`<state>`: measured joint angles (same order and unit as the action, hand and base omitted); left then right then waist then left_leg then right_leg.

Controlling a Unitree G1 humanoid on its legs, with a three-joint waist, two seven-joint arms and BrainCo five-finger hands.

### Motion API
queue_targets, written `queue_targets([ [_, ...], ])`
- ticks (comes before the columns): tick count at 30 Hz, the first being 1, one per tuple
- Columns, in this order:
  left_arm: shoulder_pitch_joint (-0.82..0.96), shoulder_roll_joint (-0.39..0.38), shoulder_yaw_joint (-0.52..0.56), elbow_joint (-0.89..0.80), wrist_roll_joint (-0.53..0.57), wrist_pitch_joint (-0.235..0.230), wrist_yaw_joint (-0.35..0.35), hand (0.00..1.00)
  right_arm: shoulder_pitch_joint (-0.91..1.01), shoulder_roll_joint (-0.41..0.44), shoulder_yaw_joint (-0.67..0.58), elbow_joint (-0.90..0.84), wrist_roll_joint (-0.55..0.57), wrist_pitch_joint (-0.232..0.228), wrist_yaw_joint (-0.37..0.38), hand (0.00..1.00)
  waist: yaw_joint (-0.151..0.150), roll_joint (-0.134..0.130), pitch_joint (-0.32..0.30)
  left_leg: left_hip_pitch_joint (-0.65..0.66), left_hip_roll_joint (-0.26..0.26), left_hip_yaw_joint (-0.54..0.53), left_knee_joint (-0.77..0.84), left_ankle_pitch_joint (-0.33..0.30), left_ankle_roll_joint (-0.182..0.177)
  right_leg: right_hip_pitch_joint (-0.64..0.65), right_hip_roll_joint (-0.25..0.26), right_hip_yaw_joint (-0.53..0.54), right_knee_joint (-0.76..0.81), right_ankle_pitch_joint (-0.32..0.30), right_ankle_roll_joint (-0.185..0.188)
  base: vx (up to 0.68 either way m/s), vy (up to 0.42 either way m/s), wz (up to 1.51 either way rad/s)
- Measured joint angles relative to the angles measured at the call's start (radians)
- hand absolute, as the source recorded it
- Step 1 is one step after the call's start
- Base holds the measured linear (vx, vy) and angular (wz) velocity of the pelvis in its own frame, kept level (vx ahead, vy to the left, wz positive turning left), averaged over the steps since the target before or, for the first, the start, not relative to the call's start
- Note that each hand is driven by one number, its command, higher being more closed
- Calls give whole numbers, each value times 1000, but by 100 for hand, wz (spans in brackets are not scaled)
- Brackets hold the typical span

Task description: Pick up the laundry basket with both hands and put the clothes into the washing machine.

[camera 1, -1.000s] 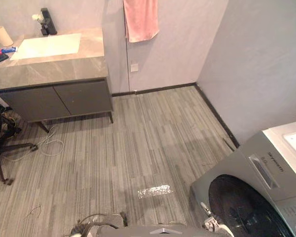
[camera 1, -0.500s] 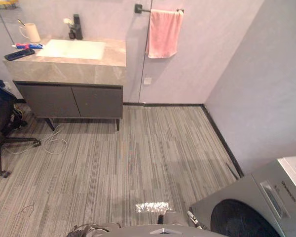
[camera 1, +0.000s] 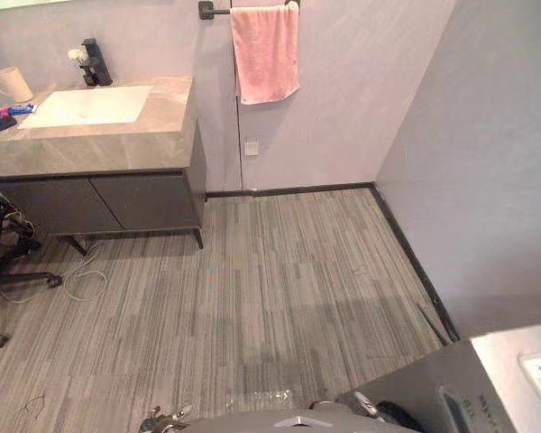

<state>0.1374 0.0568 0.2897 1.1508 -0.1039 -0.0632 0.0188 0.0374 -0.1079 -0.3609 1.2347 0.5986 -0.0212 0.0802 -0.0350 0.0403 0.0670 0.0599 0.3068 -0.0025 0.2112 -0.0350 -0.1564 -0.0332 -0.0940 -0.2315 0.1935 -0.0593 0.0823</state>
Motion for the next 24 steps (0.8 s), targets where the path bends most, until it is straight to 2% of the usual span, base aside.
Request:
queue_targets([
  [1,-5,1,-13,-9,-5,-2,0,0,-3,-5,8,0,-4,-20,-1,0,6,0,1,-35,11,4,65,18,27,10,11,-9,-1,-31,-14,69,-347,29],
  [3,-2,1,-31,-29,-27,-5,1,0,-3,-4,9,1,-4,-23,1,0,17,-3,4,-83,28,33,142,51,65,29,24,-22,-10,-46,-24,43,-220,15],
  [4,-3,3,-42,-32,-31,-5,1,0,0,3,6,4,-4,-23,-1,0,17,-4,5,-89,32,47,151,64,73,40,25,-30,-16,-47,-27,73,-182,28],
  [5,-4,12,-62,-36,-32,-7,1,0,1,3,-5,4,1,-14,3,0,14,-6,11,-94,33,87,157,91,66,59,20,-42,-29,-43,-27,99,-147,40],
  [6,-5,18,-74,-40,-33,-10,1,0,0,5,-5,8,0,-18,-2,0,12,-8,18,-101,24,117,167,78,50,76,7,-55,-39,-34,-31,102,-116,39],
  [7,-4,18,-77,-41,-33,-12,3,0,0,9,-6,8,0,-20,-3,0,13,-9,18,-106,3,126,172,37,32,79,-3,-58,-42,-31,-31,91,2,26],
  [8,-3,15,-78,-42,-34,-14,4,0,0,6,-10,9,0,-23,-4,0,14,-12,20,-109,-64,140,152,-50,-3,81,-25,-62,-48,-25,-30,50,68,12],
  [9,-2,15,-79,-41,-33,-15,5,0,0,6,-16,9,0,-23,-4,0,14,-13,21,-106,-100,141,115,-68,-10,82,-34,-67,-48,-22,-26,51,124,7],
  [10,3,12,-87,-39,-30,-15,4,0,0,4,-17,8,-6,-23,-3,0,14,-5,25,-83,-161,161,11,-43,15,85,-34,-72,-51,-17,-17,31,97,8],
  [11,6,10,-93,-29,-29,-15,1,0,0,5,-18,7,-9,-22,-2,0,11,-4,31,-54,-165,219,-37,-54,66,91,-20,-69,-52,-21,-7,44,101,-4],
  [12,1,29,-90,-21,-21,-15,0,0,-6,26,-33,8,-9,-22,-1,0,19,-27,44,-21,-187,231,-80,-41,68,94,-24,-41,-63,-14,-3,25,69,-10],
  [13,2,35,-83,-20,-17,-14,-2,0,-5,33,-33,8,-11,-22,0,0,21,-35,49,-17,-193,238,-91,-38,73,95,-27,-33,-73,-9,-1,24,62,-25],
  [15,12,53,-73,-9,-1,-12,-3,0,6,56,-37,7,-13,-22,0,0,18,-66,45,9,-215,251,-141,-21,83,103,-39,-27,-101,5,8,30,74,-13],
  [16,11,56,-73,0,4,-12,-3,0,13,60,-40,6,-13,-23,0,0,15,-71,42,18,-223,251,-160,-14,87,105,-43,-27,-107,6,9,43,67,1],
  [18,10,56,-73,10,31,-9,-4,0,28,58,-47,5,-16,-22,2,0,11,-69,43,48,-247,252,-211,7,97,121,-56,-28,-125,12,12,61,73,5],
  [24,10,49,-79,27,31,-8,-9,0,35,47,-52,2,-56,-20,3,0,11,-49,34,84,-256,252,-237,10,97,156,-56,-30,-150,19,13,22,27,-1],
])
